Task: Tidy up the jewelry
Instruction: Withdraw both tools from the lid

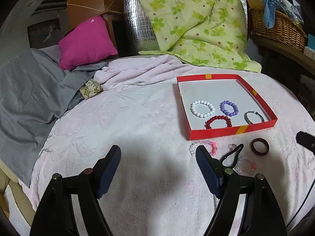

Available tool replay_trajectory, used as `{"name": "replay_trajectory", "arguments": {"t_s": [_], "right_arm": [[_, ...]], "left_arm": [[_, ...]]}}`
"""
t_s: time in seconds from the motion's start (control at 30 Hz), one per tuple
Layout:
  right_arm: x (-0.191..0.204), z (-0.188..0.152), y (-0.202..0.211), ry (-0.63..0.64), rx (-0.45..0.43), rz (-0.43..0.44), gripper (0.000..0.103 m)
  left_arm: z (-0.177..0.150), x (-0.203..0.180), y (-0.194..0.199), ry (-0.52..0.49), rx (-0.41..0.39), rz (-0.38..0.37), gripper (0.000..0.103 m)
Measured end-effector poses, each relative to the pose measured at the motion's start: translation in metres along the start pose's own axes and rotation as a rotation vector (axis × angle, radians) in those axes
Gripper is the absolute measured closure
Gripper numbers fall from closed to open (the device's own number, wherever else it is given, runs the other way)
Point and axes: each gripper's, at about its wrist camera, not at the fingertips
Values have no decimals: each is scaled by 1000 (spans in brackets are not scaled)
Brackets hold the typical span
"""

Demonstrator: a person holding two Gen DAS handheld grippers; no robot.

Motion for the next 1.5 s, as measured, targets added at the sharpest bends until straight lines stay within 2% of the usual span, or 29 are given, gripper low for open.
{"name": "replay_trajectory", "arguments": {"t_s": [0.33,0.57,0.67,0.8,0.9,0.97,1.33,1.5], "right_arm": [[-8,-4,-27,-24,87,26,50],[-14,-6,-25,13,96,17,50],[-20,-6,-25,10,99,8,50],[-27,-6,-27,-2,117,12,50],[-29,-8,-31,-6,136,11,50],[-29,-9,-32,1,143,8,50],[-24,-13,-41,16,177,17,50],[-20,-17,-48,34,202,13,50]], "left_arm": [[0,-16,-14,-56,26,-47,24],[-3,-23,-19,-65,20,-112,24],[-4,-27,-23,-73,25,-109,24],[-8,-31,-40,-76,111,-101,24],[-12,-24,-60,-22,214,-125,24],[-14,-17,-68,16,247,-122,24],[-14,-15,-64,-26,217,-91,24],[-15,-21,-65,-54,220,-102,24]]}}
Point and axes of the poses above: each gripper's, at about its wrist camera, not at the fingertips, and y roughly against the way its jaws point, x to its left, z to its top, and after that the axes turned 3 degrees about z, right-handed
